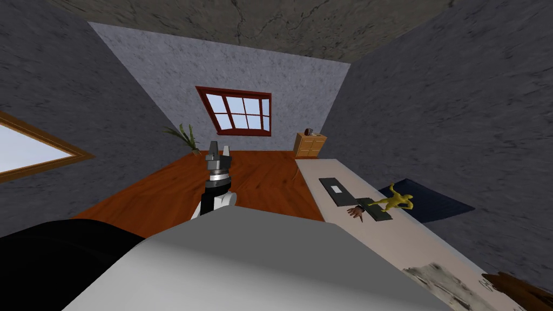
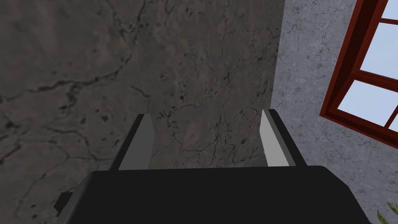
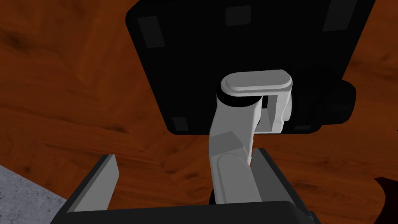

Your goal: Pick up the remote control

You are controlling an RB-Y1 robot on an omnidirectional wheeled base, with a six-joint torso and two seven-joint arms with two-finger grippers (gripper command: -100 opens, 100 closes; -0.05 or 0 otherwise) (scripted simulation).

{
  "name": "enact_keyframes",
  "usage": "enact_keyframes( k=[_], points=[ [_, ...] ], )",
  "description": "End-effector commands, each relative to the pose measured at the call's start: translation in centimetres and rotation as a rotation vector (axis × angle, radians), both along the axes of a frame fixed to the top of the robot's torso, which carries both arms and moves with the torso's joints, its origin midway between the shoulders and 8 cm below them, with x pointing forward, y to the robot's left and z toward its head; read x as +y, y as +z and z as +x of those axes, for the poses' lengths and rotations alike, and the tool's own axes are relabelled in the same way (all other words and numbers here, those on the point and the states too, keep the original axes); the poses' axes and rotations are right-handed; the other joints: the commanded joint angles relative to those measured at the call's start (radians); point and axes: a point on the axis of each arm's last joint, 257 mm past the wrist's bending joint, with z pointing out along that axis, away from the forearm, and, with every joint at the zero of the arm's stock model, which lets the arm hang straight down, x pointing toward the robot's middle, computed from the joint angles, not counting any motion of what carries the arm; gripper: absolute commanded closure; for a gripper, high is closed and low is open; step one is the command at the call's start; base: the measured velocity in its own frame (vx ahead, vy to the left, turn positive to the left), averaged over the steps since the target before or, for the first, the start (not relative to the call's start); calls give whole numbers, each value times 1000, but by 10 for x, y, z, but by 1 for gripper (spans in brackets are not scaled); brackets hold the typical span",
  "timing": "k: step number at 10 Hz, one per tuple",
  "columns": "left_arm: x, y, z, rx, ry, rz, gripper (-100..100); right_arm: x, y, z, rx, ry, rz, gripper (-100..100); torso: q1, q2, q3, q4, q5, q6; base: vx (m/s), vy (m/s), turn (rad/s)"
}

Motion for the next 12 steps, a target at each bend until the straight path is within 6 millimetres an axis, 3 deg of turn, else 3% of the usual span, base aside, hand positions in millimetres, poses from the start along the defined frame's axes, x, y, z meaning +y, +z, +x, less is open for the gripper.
enact_keyframes(
  k=[1, 4, 5, 7, 9, 10, 11, 12],
  points=[
    [0, 0, 0, 0, 0, 0, 0, -16, 0, -7, 14, 17, -36, -100, 0, 0, 0, 0, 0, 0, 62, -88, 127],
    [0, 0, 0, 0, 0, 0, 0, -93, -5, -55, 92, 80, -197, -100, -2, 0, 0, 0, 0, 0, 80, -133, 269],
    [0, 0, 0, 0, 0, 0, 0, -93, -5, -55, 92, 80, -197, -100, -6, -2, -1, 0, -1, 0, 77, -145, 66],
    [0, 0, 0, 0, 0, 0, 0, -134, -4, -84, 142, 96, -278, -100, -1, 0, 0, 0, -1, 1, 45, -111, 189],
    [0, 0, 0, 0, 0, 0, 0, -134, -4, -84, 142, 96, -278, -100, -1, 1, 1, 0, -1, 1, 18, -94, 18],
    [0, 0, 0, 0, 0, 0, 0, -152, -4, -102, 171, 103, -319, -100, 2, 3, 1, 0, 0, 1, 18, -112, 219],
    [0, 0, 0, 0, 0, 0, 0, -154, -5, -108, 179, 104, -326, -100, 0, 2, 1, 1, 0, 0, 19, -152, 197],
    [0, 0, 0, 0, 0, 0, 0, -151, -5, -101, 172, 99, -316, -100, -2, 2, 1, 0, -1, 1, 6, -68, 31]
  ],
)
